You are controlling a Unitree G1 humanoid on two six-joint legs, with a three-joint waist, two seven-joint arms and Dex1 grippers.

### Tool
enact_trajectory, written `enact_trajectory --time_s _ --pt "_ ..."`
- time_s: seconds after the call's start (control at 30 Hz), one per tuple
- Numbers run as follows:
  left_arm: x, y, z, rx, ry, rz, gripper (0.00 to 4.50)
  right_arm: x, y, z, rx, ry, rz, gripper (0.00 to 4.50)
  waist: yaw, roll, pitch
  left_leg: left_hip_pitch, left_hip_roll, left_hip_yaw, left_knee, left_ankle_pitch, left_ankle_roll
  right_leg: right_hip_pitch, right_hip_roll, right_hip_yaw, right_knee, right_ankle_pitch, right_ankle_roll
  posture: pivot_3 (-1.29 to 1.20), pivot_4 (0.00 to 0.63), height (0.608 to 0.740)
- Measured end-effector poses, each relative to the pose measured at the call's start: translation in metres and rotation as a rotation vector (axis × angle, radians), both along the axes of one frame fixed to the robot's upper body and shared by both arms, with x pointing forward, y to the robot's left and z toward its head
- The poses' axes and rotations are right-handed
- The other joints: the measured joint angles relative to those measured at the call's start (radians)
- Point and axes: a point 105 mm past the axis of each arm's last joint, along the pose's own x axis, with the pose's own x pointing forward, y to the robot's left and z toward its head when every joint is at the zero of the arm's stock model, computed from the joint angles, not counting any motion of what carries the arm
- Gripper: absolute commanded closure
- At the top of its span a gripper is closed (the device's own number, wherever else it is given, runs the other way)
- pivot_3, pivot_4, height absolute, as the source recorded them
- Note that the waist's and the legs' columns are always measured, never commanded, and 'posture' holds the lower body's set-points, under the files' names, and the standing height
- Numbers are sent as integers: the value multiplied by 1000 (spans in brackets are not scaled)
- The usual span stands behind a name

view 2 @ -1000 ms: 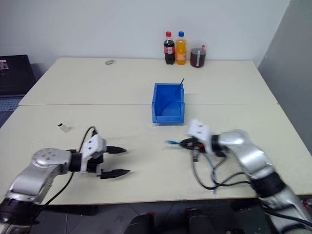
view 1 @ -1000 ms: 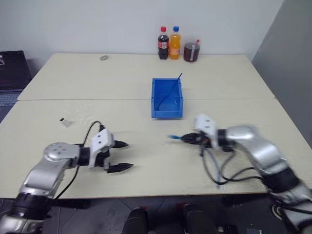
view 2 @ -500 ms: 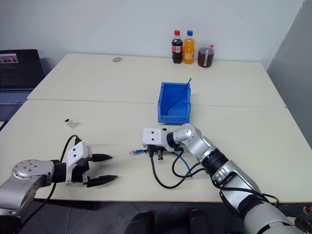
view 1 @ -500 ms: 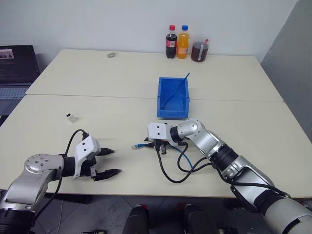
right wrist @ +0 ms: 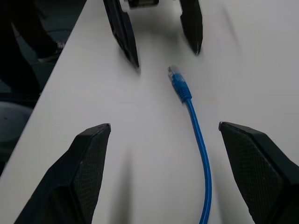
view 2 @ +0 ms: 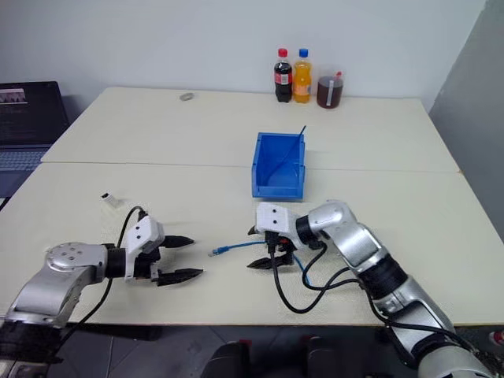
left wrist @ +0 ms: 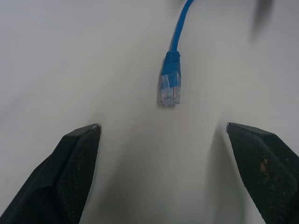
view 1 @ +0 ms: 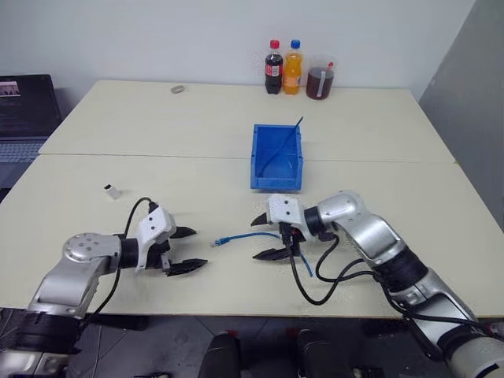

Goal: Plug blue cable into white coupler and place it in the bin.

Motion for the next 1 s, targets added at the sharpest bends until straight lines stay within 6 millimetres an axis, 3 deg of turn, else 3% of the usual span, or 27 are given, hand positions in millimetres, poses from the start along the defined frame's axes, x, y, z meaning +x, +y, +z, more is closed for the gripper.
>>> enact_trajectory --time_s 0.23,0.5,0.87,1.0 --pt "13 -15 -7 2 -53 -27 0 -12 -9 -2 32 32 -108 524 4 1 -1 1 0 0 2 0 0 1 0 1 1 -3 4 0 150 740" --pt "13 -22 -10 7 -56 -69 1359 -6 -14 7 58 0 -203 463 4 2 -2 2 -1 1 2 0 0 2 0 2 0 -2 5 0 150 740" --pt "8 -26 -16 8 -40 -107 3770 -2 -17 14 105 -16 -265 463 2 2 -3 3 -1 1 1 0 0 2 0 2 0 -3 5 0 150 740" --pt "9 -28 -15 -10 -51 -101 4266 -6 -24 10 112 -6 -282 463 2 3 -4 3 -1 1 1 0 0 3 0 2 0 -3 5 0 150 740"
